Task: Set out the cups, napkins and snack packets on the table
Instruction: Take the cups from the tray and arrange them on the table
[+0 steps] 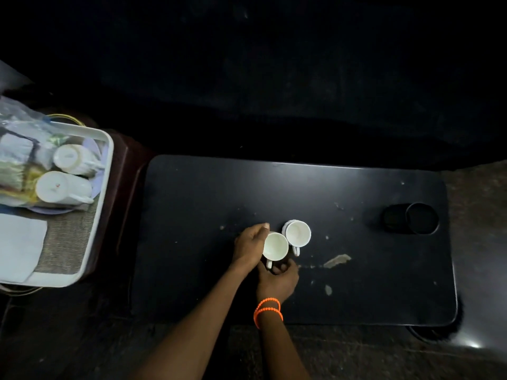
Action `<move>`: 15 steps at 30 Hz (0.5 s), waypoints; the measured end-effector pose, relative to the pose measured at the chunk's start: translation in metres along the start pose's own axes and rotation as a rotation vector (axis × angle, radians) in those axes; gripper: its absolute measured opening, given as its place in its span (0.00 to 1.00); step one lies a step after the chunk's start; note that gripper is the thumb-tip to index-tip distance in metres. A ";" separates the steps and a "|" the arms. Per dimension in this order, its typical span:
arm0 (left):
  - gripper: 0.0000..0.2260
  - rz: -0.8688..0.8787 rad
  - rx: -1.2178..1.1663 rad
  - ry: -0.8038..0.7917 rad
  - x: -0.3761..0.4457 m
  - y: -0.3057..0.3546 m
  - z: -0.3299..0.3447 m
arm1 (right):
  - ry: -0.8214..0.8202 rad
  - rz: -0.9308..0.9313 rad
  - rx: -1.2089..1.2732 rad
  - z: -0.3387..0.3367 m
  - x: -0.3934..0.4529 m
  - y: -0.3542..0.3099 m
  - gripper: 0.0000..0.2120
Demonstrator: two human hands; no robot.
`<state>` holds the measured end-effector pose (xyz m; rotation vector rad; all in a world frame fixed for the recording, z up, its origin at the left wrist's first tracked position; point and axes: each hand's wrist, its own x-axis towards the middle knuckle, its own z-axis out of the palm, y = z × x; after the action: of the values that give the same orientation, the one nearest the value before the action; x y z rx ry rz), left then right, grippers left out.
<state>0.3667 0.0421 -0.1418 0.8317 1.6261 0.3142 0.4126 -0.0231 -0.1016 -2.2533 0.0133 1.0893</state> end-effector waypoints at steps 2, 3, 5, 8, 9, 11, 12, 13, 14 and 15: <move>0.15 -0.027 -0.043 0.030 -0.001 0.000 -0.007 | 0.042 0.097 0.017 0.006 -0.002 0.015 0.38; 0.15 -0.034 -0.057 0.043 -0.001 -0.001 -0.013 | 0.036 0.139 -0.005 0.010 -0.007 0.022 0.38; 0.16 -0.042 -0.077 0.075 -0.001 -0.001 -0.030 | -0.017 0.162 -0.093 0.021 -0.019 0.032 0.33; 0.16 -0.055 -0.141 0.168 -0.001 -0.001 -0.071 | -0.140 0.053 -0.230 0.050 -0.040 0.035 0.21; 0.16 -0.049 -0.170 0.215 -0.001 -0.001 -0.088 | -0.193 -0.018 -0.276 0.064 -0.047 0.030 0.18; 0.14 -0.019 -0.238 0.336 -0.001 0.002 -0.127 | -0.302 -0.177 -0.339 0.093 -0.064 0.015 0.15; 0.13 0.004 -0.259 0.428 -0.001 0.003 -0.149 | -0.356 -0.270 -0.363 0.109 -0.073 0.007 0.15; 0.13 0.035 -0.263 0.537 -0.001 0.004 -0.172 | -0.410 -0.372 -0.384 0.125 -0.082 -0.002 0.15; 0.13 0.066 -0.256 0.655 -0.002 0.005 -0.196 | -0.465 -0.481 -0.402 0.141 -0.091 -0.012 0.14; 0.12 0.090 -0.252 0.773 -0.002 0.004 -0.219 | -0.521 -0.591 -0.419 0.157 -0.100 -0.020 0.14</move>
<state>0.1620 0.0962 -0.0845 0.6179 2.1942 0.9738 0.2418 0.0528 -0.0926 -2.0151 -1.1079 1.3741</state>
